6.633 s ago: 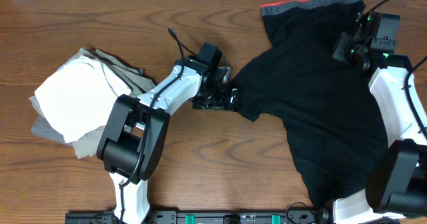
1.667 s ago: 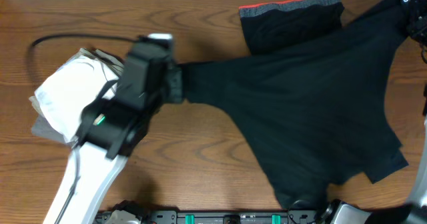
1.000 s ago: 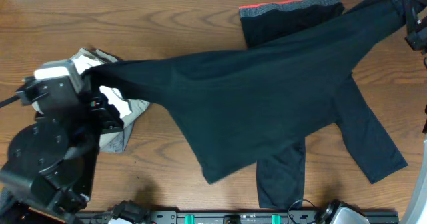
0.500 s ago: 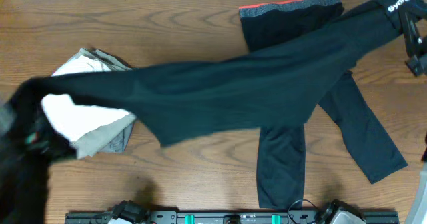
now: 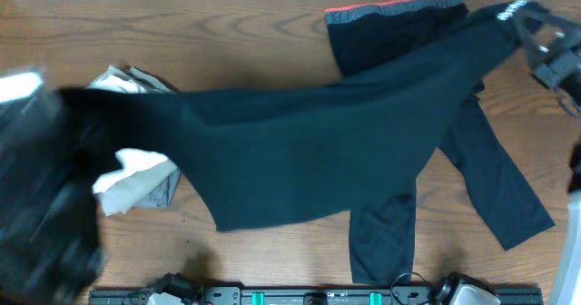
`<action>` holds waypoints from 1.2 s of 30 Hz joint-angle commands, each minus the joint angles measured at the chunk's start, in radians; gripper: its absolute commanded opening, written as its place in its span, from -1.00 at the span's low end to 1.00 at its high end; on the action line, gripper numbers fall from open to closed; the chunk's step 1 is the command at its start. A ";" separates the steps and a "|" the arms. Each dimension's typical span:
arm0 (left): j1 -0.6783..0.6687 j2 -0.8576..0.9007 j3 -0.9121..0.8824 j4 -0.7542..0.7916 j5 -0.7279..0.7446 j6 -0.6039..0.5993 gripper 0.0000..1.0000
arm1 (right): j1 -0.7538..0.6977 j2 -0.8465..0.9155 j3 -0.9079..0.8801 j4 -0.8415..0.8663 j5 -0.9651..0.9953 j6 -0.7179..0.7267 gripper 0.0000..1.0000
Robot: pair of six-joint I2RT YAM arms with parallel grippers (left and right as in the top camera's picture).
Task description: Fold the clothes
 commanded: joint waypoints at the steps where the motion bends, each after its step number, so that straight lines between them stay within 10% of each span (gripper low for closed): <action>1: 0.027 0.157 -0.014 0.032 -0.082 0.028 -0.88 | 0.085 0.089 0.009 -0.007 0.071 -0.064 -0.96; 11: 0.195 0.636 -0.014 0.210 -0.081 -0.018 -0.88 | 0.222 0.458 0.009 0.196 0.251 -0.203 -0.93; 19: 0.219 0.735 -0.013 0.227 -0.081 -0.017 -0.87 | 0.178 0.656 0.009 0.089 0.412 -0.223 -0.14; 22: 0.219 0.722 -0.013 0.230 -0.081 -0.017 -0.49 | 0.179 0.727 0.009 0.006 0.509 -0.251 0.01; 27: 0.216 0.708 -0.013 0.201 -0.057 -0.018 0.46 | 0.183 0.839 0.009 -0.048 0.600 -0.257 -0.54; 36: 0.216 0.640 -0.013 0.142 0.212 -0.071 0.69 | 0.190 1.014 0.009 -0.048 0.824 -0.255 -0.93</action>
